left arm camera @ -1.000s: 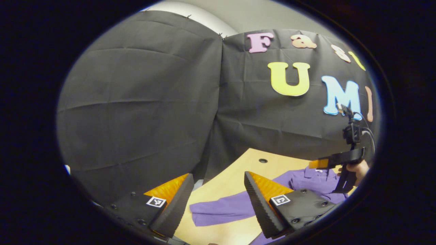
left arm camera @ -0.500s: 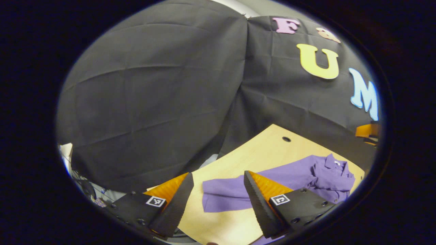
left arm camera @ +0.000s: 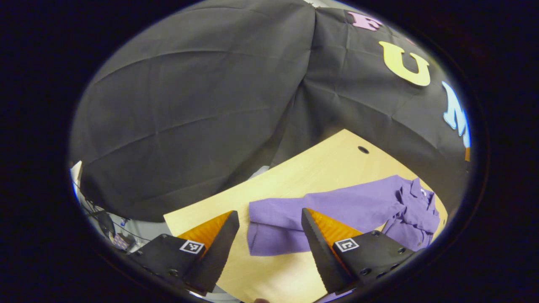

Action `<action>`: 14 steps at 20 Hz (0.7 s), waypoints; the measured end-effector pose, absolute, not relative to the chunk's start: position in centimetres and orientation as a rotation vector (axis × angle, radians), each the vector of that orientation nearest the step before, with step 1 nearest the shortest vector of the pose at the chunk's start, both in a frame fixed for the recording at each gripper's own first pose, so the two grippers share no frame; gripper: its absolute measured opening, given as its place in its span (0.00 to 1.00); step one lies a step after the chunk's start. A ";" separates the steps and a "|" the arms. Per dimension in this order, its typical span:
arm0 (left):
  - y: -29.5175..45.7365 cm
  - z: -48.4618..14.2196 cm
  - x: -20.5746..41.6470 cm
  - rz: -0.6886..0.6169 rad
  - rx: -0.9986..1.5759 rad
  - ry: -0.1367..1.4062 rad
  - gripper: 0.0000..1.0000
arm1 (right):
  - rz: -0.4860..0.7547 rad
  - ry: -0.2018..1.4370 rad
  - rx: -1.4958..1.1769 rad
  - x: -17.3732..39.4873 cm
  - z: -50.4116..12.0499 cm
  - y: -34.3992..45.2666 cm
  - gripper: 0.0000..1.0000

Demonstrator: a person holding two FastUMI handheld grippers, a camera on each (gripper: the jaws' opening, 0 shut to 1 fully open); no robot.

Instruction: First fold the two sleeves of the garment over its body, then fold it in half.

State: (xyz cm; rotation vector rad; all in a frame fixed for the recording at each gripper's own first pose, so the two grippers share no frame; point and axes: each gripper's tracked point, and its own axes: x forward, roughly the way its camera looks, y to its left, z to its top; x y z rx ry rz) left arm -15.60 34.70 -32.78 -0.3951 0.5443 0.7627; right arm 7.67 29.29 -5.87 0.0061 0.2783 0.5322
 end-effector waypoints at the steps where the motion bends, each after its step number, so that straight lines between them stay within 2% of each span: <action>1: 34.7 -33.3 -15.6 0.760 -0.399 0.553 0.96 | 0.533 0.283 0.007 7.4 -6.0 29.3 0.92; 2: 34.6 -33.8 -15.6 0.755 -0.401 0.560 0.97 | 0.533 0.289 0.009 7.2 -6.2 29.1 0.95; 12: 34.0 -37.1 -15.3 0.720 -0.387 0.629 0.95 | 0.467 0.284 0.012 5.7 -5.8 24.5 0.95; 13: 34.2 -37.3 -15.6 0.732 -0.356 0.643 0.87 | 0.464 0.284 0.014 5.7 -5.8 24.1 0.95; 14: 34.3 -37.4 -15.6 0.735 -0.320 0.656 0.86 | 0.459 0.288 0.018 5.6 -5.9 23.6 0.95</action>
